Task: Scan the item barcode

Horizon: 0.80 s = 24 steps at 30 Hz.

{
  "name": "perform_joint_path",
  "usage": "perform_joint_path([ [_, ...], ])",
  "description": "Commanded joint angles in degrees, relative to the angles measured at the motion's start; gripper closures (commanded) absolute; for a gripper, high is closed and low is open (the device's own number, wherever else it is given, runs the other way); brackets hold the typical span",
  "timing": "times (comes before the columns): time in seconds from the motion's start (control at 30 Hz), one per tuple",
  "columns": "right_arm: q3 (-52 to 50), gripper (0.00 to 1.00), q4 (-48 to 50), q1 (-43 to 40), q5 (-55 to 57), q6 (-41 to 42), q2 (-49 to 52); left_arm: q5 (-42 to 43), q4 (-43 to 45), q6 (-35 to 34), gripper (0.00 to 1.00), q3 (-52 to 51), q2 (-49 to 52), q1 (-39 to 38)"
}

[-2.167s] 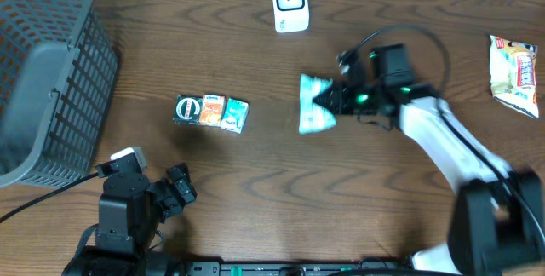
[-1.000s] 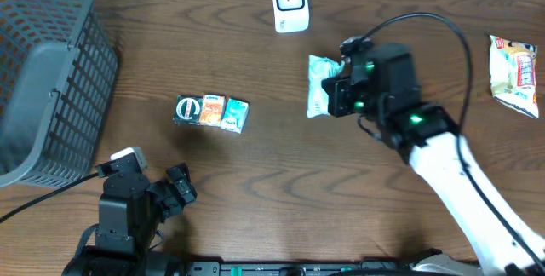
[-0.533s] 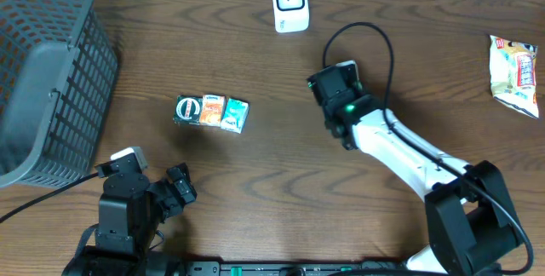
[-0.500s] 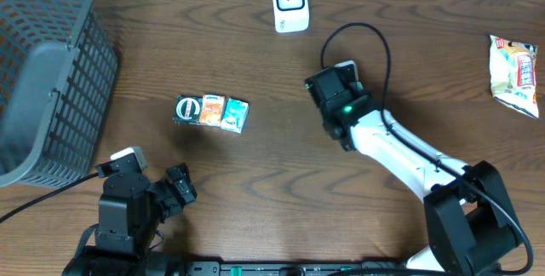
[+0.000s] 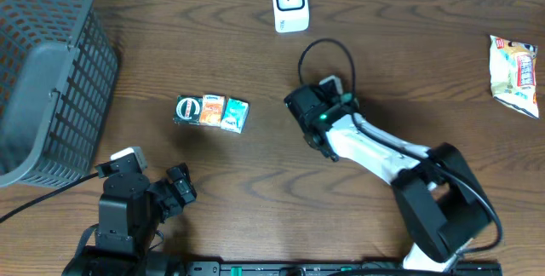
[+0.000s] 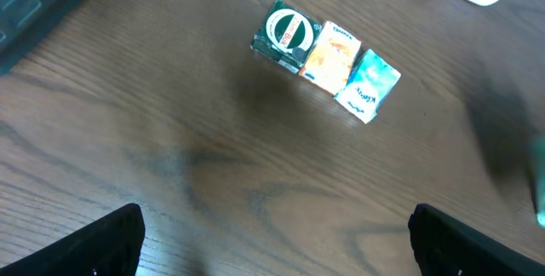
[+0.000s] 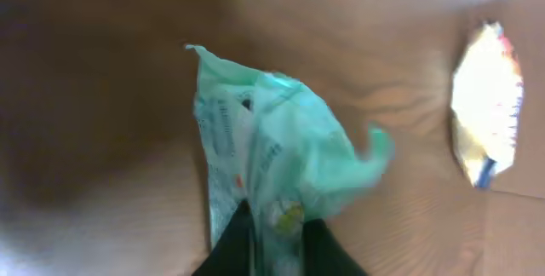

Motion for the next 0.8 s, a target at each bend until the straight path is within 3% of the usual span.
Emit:
perform_joint_path([
  [0.0,0.81,0.51,-0.42,3.39,-7.45,-0.07,-0.57,-0.15,0.02,0.11,0.02,0.11,-0.26,0.13],
  [0.03,1.11,0.36,-0.72,4.74,-9.2,-0.04,-0.81,-0.15,0.02,0.11,0.03,0.11,-0.26,0.11],
  [0.3,8.9,0.41,-6.19,10.84,-24.33,4.02,-1.55,-0.15,0.02,0.11,0.02,0.11,-0.26,0.13],
  [0.4,13.27,0.43,-10.23,10.19,-23.1,4.0,-1.55,-0.15,0.02,0.11,0.02,0.11,-0.26,0.13],
  [0.6,16.04,0.39,-13.49,2.89,-17.68,3.48,-1.55,-0.15,0.02,0.11,0.02,0.11,-0.26,0.13],
  [0.77,16.04,0.36,-13.81,-9.03,-27.98,-1.33,-1.55,-0.15,0.02,0.11,0.03,0.11,-0.26,0.11],
])
